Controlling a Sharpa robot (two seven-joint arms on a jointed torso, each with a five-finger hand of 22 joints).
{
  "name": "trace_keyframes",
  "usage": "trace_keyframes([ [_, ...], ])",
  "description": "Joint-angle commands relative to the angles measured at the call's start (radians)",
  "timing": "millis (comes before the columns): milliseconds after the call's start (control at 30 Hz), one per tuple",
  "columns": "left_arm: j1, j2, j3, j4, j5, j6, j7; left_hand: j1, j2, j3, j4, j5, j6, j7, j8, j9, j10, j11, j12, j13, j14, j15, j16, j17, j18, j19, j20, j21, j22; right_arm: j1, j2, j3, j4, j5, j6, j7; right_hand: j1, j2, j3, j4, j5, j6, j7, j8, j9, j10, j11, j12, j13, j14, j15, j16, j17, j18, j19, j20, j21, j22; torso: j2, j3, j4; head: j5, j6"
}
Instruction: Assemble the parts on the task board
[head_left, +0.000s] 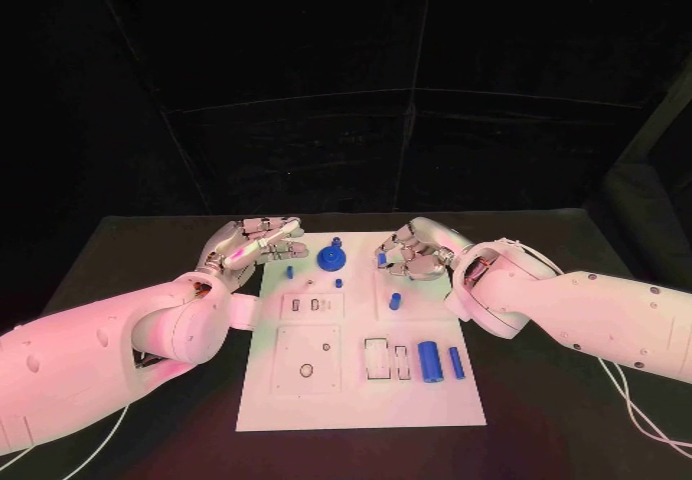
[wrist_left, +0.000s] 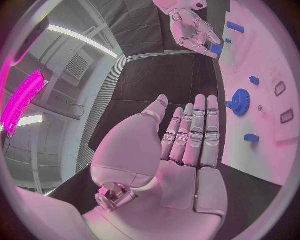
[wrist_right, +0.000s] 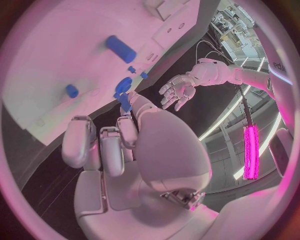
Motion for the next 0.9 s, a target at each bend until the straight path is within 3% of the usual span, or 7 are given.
trace_keyframes([
  [33,0.001,0.003,0.001,0.0,-0.005,0.016,0.005,0.0,0.005,-0.002,-0.007,-0.001,0.002,0.003,-0.006,0.0,0.001,0.004,-0.007,-0.001,0.006,0.003,-0.004,0.002,0.013,0.008,-0.002,-0.007,-0.002,0.002,0.033,0.0,0.003,-0.063,0.02,-0.068,-0.004,-0.002,0.007,0.0,-0.003,0.013,-0.005,0.006,0.001,-0.002,-0.005,-0.001,-0.002,0.078,-0.007,0.002,0.133,-0.005,0.001,-0.006,0.004,-0.001,-0.01,-0.0041,0.0014,0.019,-0.011],
  [300,0.002,0.002,0.001,0.002,0.004,0.008,0.012,-0.001,0.004,-0.003,-0.008,-0.001,0.002,0.003,-0.006,-0.001,0.001,0.004,-0.007,-0.001,0.006,0.003,-0.005,0.002,0.013,0.009,-0.002,-0.007,-0.002,0.001,0.142,-0.005,-0.023,-0.141,0.074,-0.123,-0.012,-0.007,0.01,0.0,-0.006,0.015,-0.005,0.005,0.001,-0.005,-0.005,-0.005,-0.005,0.078,-0.007,0.001,0.13,-0.005,0.001,-0.006,0.003,-0.002,-0.016,-0.0093,0.0054,0.044,-0.024],
  [400,0.002,0.0,0.001,0.001,0.011,0.001,0.016,-0.001,0.004,-0.003,-0.008,-0.001,0.002,0.003,-0.006,0.0,0.001,0.004,-0.007,-0.001,0.006,0.003,-0.005,0.002,0.013,0.009,-0.002,-0.007,-0.002,0.001,0.173,-0.018,-0.031,-0.164,0.089,-0.143,-0.012,-0.007,0.01,0.0,-0.006,0.015,-0.005,0.005,0.001,-0.005,-0.005,-0.005,-0.005,0.078,-0.007,0.001,0.13,-0.005,0.001,-0.006,0.003,-0.002,-0.016,-0.0079,0.003,0.053,-0.025],
  [500,0.002,-0.001,0.001,0.0,0.014,-0.003,0.02,-0.001,0.005,-0.003,-0.008,-0.001,0.003,0.002,-0.006,0.0,0.001,0.004,-0.007,-0.001,0.005,0.003,-0.005,0.002,0.013,0.009,-0.002,-0.007,-0.002,0.0,0.201,-0.026,-0.044,-0.189,0.101,-0.157,-0.013,-0.008,0.01,0.0,-0.007,0.015,-0.005,0.005,0.001,-0.005,-0.005,-0.005,-0.005,0.078,-0.007,0.001,0.13,-0.005,0.001,-0.006,0.003,-0.002,-0.015,-0.0081,0.0048,0.058,-0.027],
  [800,0.002,-0.004,0.001,-0.002,0.017,-0.014,0.022,-0.001,0.005,-0.003,-0.008,-0.001,0.003,0.002,-0.006,0.0,0.001,0.004,-0.007,-0.001,0.005,0.003,-0.005,0.002,0.013,0.009,-0.002,-0.007,-0.002,-0.015,0.259,-0.033,-0.085,-0.249,0.114,-0.17,-0.017,-0.01,0.012,-0.001,-0.009,0.016,-0.005,0.005,0.001,-0.004,-0.005,-0.005,-0.005,0.078,-0.007,0.001,0.131,-0.005,0.002,-0.006,0.004,0.0,-0.013,-0.0053,0.0023,0.068,-0.032],
  [900,0.002,-0.005,0.001,-0.002,0.017,-0.016,0.021,-0.001,0.005,-0.003,-0.008,-0.001,0.004,0.002,-0.006,0.0,0.003,0.004,-0.006,-0.001,0.005,0.003,-0.006,0.003,0.013,0.01,-0.002,-0.007,-0.002,-0.019,0.269,-0.034,-0.091,-0.257,0.119,-0.172,-0.017,-0.01,0.012,-0.001,-0.009,0.016,-0.005,0.005,0.001,-0.004,-0.005,-0.005,-0.005,0.078,-0.007,0.001,0.131,-0.005,0.002,-0.006,0.004,0.0,-0.014,-0.0063,0.0031,0.072,-0.034],
])
